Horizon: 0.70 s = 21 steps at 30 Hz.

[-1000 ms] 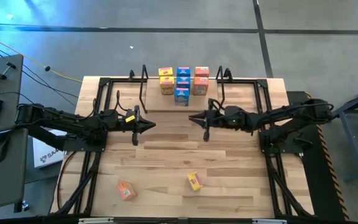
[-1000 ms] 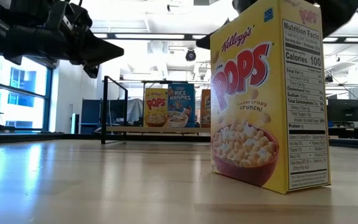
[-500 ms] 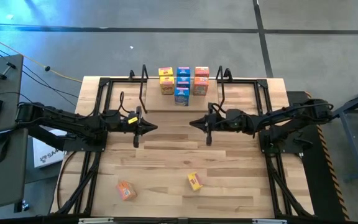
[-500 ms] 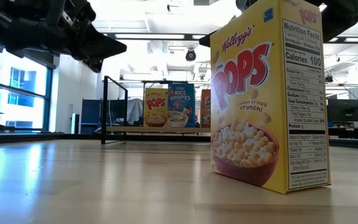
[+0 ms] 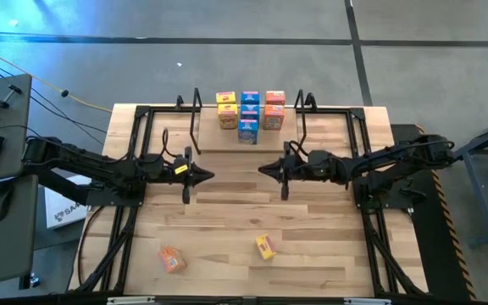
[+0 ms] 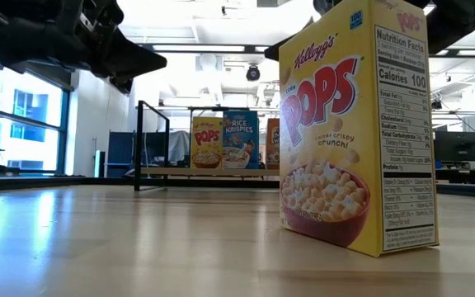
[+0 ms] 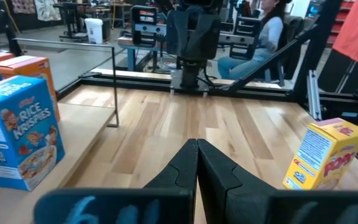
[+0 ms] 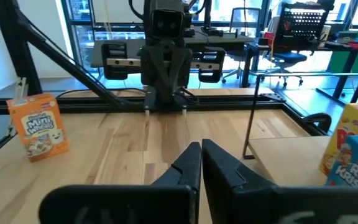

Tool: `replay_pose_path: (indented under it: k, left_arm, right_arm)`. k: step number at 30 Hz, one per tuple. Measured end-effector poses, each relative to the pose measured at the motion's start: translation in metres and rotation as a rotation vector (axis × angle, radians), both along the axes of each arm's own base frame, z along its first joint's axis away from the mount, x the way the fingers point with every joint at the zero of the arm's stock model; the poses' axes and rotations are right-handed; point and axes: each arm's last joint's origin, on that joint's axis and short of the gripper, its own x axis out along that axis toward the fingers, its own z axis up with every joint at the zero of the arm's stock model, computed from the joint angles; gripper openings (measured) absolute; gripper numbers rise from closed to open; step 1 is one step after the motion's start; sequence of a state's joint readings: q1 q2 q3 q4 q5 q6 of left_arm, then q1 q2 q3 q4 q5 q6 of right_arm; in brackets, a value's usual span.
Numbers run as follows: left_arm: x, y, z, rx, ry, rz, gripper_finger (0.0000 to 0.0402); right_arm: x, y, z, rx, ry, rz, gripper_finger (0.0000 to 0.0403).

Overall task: Stack cereal on shelf
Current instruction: Put the yellow cereal box on the shelf aligned with the other yellow cereal boxes

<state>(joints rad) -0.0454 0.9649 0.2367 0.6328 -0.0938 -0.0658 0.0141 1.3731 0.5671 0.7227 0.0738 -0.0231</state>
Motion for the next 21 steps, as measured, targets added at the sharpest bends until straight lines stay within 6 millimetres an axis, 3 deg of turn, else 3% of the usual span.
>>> replay_pose_path:
  k: [21]
  left_arm:
    - [-0.0005, -0.0071, -0.0002, 0.001, 0.001, -0.019, 0.0]
  right_arm:
    - [0.0, 0.0051, 0.0004, 0.021, -0.003, -0.011, 0.0005]
